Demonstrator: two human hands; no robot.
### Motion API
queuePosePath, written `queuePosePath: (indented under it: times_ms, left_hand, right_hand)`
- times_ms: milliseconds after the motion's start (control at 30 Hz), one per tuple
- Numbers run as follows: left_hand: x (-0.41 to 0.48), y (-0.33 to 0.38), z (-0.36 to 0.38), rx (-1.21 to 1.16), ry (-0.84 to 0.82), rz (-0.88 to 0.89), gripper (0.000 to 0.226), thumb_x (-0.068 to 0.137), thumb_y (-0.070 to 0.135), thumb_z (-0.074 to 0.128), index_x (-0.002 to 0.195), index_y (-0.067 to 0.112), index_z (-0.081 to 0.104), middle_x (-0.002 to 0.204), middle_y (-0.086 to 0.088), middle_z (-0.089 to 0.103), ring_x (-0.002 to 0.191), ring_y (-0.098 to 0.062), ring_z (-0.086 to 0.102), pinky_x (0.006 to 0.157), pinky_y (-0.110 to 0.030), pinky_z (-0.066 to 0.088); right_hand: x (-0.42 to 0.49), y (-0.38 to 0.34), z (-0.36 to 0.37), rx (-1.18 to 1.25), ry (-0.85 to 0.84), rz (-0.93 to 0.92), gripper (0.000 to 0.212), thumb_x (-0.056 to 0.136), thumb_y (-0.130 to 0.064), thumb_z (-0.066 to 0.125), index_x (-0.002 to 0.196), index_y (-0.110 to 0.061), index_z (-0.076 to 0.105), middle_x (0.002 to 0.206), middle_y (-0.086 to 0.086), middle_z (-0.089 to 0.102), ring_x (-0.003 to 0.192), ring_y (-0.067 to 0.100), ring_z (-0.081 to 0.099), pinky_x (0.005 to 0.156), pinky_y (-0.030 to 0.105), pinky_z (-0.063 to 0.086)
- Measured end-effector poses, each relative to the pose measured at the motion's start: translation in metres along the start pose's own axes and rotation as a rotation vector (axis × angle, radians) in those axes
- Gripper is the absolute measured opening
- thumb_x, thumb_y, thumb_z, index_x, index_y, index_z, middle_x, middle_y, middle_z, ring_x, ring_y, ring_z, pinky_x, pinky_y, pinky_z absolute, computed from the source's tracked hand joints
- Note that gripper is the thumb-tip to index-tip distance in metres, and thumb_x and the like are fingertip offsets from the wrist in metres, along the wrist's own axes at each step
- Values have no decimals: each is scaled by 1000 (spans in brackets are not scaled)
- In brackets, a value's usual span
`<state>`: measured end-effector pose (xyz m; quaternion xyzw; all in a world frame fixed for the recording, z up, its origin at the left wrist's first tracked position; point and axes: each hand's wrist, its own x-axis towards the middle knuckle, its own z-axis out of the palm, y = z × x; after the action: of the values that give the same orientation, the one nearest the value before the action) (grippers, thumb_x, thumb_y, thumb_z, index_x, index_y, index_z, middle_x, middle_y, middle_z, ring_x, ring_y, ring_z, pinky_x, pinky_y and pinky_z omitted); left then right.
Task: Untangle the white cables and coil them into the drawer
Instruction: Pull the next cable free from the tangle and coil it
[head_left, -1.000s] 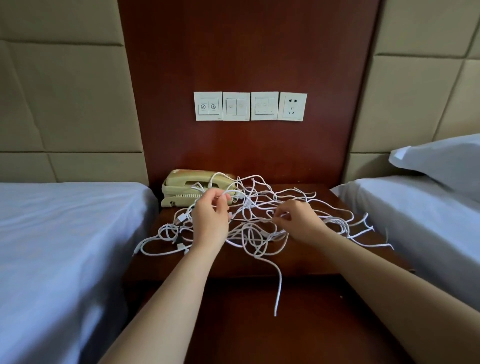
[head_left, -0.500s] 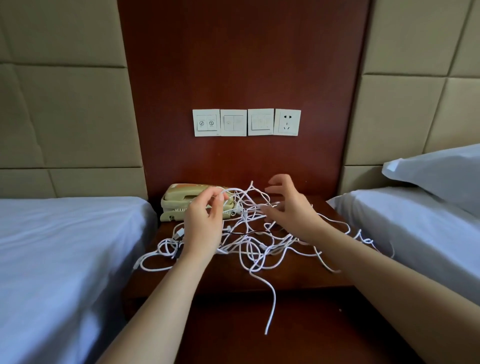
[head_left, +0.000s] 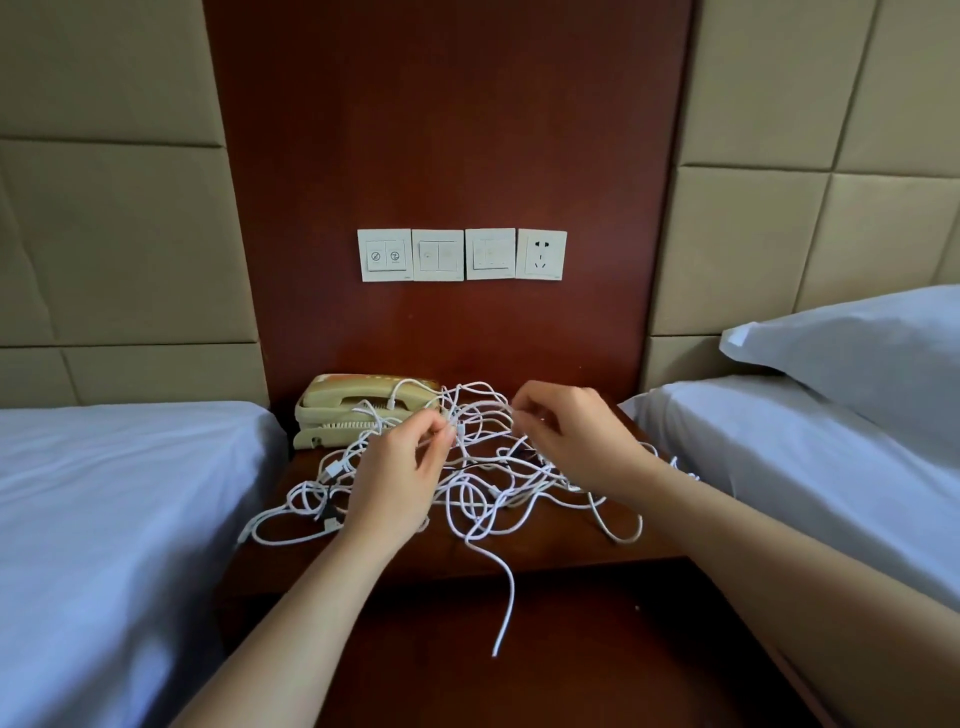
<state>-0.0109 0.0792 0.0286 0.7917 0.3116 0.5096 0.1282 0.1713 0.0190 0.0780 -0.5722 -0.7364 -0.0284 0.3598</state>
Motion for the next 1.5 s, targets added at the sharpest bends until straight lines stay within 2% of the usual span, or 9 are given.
queuePosePath:
  times_ms: [200,433,700,900,1067,1200,1300,1367,1500]
  left_hand:
    - [-13,-17,-14,73,-69,-100,34,96,13,45,66,28,47,51,6,42,46,-8,36,49,-20,28]
    - [-19,-36,-28,110,-6,-206,35,95,10,46,64,26,48,50,5,46,45,-13,42,51,-32,32]
    - [-19,-13,-14,-127,-46,-227,32,98,17,43,67,22,51,44,7,39,42,-5,30,50,-29,26]
    - [-27,12,-4,-92,-143,-201,32,97,14,42,67,21,51,44,10,43,43,-4,37,49,-21,26]
    - [-32,18,-3,-64,-112,-215,31,97,14,43,68,19,53,46,10,43,46,-4,38,49,-18,29]
    - [-34,25,-3,-27,-165,-177,29,96,16,44,70,15,57,54,2,46,53,-9,42,53,-19,31]
    - [-38,31,2,-16,-265,-149,29,96,19,46,70,17,58,66,-3,56,66,-12,52,65,-25,39]
    - [-41,35,6,-36,-299,-131,28,96,20,46,71,17,58,69,-6,58,70,-19,54,68,-32,41]
    - [-43,43,12,-64,-361,-73,28,97,22,46,73,18,59,71,-9,57,72,-24,53,67,-37,41]
  right_hand:
    - [-21,29,-17,39,263,118,16,94,-11,51,79,-15,54,59,-3,60,47,9,52,47,24,42]
    - [-43,58,-19,-5,353,238,16,94,-8,50,80,-12,56,55,0,61,50,8,57,53,20,43]
    - [-69,61,14,-58,76,243,4,86,-15,63,85,-16,60,79,-1,66,73,17,61,69,34,49]
    - [-63,28,9,-204,-38,284,21,90,-34,54,93,-17,66,91,1,66,88,22,60,69,32,45]
    - [-79,2,-5,-324,-148,220,44,91,-36,50,52,-21,39,61,-4,48,65,20,49,49,26,28]
    - [-82,-9,-9,43,21,174,43,89,-19,56,49,-17,41,45,-3,41,45,10,38,48,21,30]
    - [-80,-13,-10,288,215,210,23,90,-9,53,68,-15,59,47,-6,53,41,6,51,46,17,39]
    - [-79,-12,-5,309,278,186,14,89,-4,55,84,-14,63,65,-8,60,54,6,58,49,14,45]
    - [-78,-3,13,46,209,32,24,89,-16,59,112,-14,63,104,-11,52,96,4,50,84,11,35]
